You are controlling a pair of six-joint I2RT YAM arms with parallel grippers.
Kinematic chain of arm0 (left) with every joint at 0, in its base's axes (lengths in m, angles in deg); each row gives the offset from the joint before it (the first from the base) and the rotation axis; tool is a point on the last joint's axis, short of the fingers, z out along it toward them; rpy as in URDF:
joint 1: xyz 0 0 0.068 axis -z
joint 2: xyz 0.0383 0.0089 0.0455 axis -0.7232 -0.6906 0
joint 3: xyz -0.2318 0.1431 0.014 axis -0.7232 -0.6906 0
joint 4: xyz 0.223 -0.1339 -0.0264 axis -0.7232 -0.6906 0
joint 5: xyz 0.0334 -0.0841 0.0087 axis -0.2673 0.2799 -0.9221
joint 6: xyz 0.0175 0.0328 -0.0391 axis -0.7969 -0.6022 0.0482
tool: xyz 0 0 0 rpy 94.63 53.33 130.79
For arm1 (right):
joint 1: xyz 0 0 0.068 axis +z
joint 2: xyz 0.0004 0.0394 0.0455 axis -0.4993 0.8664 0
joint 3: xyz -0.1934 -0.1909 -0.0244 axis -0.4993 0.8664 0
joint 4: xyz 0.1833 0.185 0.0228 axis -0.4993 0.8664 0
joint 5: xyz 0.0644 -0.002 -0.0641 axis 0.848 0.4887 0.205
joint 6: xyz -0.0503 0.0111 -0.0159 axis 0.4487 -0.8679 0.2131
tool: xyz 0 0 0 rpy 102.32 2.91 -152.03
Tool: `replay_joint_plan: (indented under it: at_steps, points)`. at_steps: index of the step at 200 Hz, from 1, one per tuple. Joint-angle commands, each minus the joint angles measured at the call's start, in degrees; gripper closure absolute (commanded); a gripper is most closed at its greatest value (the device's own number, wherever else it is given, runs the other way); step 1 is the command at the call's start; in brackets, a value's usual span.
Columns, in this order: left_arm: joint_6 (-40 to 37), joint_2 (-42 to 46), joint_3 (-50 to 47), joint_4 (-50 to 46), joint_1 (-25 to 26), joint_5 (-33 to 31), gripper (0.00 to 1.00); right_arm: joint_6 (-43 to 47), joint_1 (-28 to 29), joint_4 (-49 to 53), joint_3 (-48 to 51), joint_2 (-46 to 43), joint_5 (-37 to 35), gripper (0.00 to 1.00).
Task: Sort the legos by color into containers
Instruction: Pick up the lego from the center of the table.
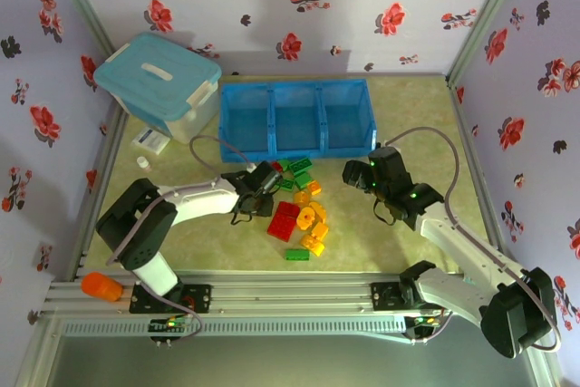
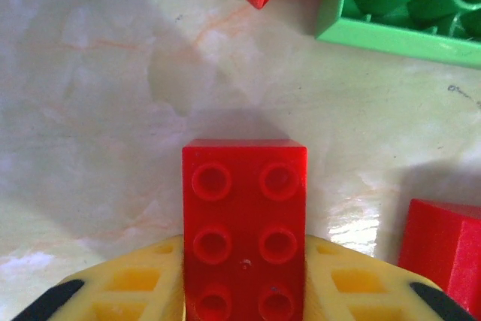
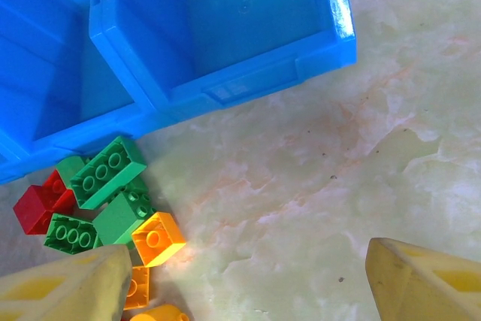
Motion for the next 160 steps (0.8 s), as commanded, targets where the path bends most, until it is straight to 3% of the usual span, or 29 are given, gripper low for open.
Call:
replay_joint_plan:
  at_steps: [1, 108, 160]
  points:
    - [-0.2, 0.2, 1.3, -2.2, 0.3, -1.5, 0.71, -1.3, 0.5, -0.7, -0.1, -0.6, -1.7, 0.18]
    - [-2.8, 10.2, 6.8, -8.6, 0.2, -5.5, 0.74, -1.6, 0.5, -1.0, 1.0, -1.7, -1.1, 0.18]
    - [-5.3, 12.4, 11.1, -10.3, -2.1, -6.2, 0.74, -0.4, 0.9, -1.4, 1.4, -2.7, 0.8, 0.18]
